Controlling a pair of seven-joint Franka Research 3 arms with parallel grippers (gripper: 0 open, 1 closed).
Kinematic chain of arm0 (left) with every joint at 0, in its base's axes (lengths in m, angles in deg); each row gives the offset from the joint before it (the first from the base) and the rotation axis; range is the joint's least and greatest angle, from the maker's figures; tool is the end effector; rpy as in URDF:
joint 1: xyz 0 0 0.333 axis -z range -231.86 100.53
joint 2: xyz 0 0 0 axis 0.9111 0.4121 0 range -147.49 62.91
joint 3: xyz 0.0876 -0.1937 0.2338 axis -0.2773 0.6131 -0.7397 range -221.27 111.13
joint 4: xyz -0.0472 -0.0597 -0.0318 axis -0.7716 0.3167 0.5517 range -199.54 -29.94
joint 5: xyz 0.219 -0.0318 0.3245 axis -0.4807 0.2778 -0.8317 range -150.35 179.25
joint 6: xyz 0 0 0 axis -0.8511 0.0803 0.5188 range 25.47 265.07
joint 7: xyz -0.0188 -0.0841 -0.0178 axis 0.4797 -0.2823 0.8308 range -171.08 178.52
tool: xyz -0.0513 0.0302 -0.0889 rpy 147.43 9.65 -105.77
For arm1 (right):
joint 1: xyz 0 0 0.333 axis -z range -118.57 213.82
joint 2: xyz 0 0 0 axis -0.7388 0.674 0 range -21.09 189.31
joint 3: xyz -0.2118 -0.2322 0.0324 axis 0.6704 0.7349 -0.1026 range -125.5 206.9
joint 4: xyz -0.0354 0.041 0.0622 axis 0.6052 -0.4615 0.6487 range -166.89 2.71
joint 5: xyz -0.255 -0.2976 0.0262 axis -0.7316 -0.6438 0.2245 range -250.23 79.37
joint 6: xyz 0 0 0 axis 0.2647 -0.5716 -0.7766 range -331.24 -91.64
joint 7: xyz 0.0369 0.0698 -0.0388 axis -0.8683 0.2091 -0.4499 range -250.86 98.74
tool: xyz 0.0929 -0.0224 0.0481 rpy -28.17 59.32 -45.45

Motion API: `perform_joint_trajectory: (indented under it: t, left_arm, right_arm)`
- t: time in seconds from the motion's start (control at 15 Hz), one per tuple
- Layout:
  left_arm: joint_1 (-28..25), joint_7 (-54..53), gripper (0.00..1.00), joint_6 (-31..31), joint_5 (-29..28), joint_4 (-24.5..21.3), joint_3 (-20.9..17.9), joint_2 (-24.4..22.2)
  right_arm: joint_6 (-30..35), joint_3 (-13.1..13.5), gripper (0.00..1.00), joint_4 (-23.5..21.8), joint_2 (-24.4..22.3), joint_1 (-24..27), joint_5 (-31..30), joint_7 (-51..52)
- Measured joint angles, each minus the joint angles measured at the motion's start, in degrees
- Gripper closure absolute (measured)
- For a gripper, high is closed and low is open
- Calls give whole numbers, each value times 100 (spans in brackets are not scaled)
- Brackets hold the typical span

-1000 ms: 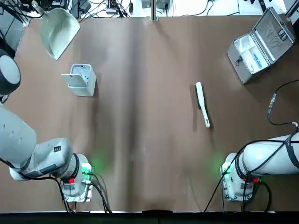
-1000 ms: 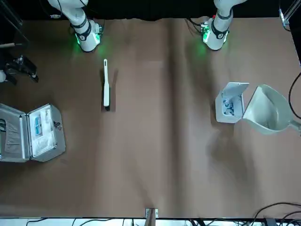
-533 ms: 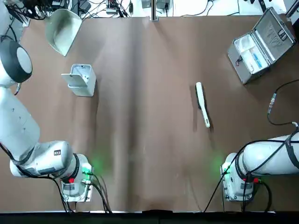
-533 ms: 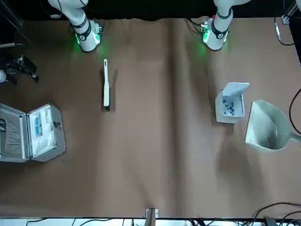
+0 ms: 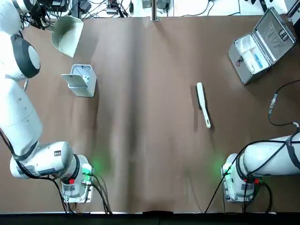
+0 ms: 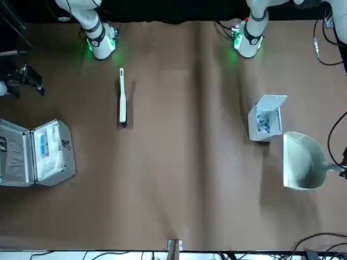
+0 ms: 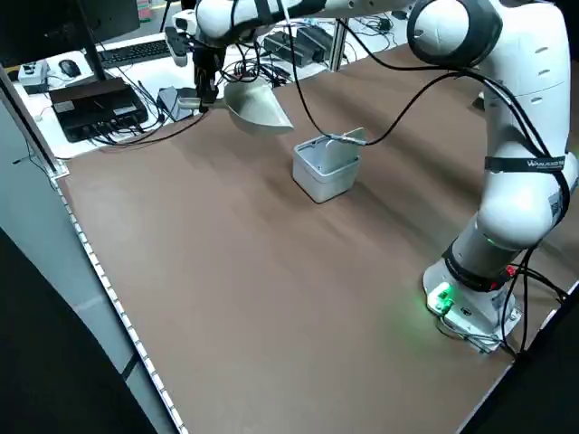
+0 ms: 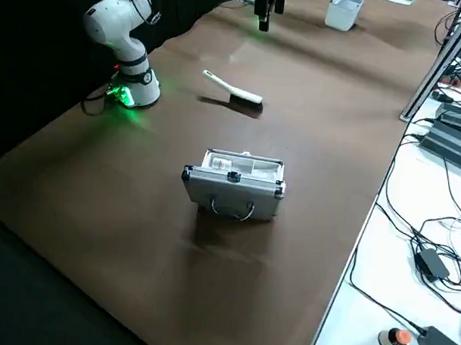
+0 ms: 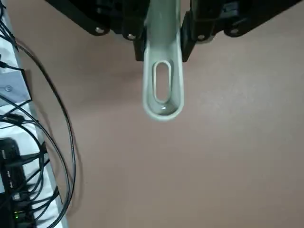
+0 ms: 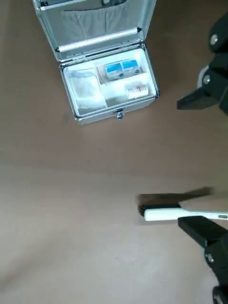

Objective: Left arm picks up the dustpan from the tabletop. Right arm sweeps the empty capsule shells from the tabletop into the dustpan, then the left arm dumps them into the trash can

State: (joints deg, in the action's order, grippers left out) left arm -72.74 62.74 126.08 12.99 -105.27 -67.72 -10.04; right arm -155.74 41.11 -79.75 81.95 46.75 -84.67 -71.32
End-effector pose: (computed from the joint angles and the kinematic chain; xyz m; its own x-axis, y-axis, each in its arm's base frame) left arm 0.6962 0.2173 0.3940 0.2337 0.9455 0.2269 0.9592 -0.2624 0.1055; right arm 0.5418 0.0057 0.6510 0.9950 0.0909 0.0411 0.0914 -0.9958 -0.0100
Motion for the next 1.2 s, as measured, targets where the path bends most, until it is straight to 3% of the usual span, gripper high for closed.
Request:
perform_joint_trajectory:
  t: [0.67,1.2]
  left_arm:
    - [1,228,67,35,-1,119,-166,699]
    - [-2,437,67,572,-1,166,-187,1056]
  right_arm:
    - [13,8,1,-4,48,8,0,-1]
    - [16,9,1,-4,66,10,0,-1]
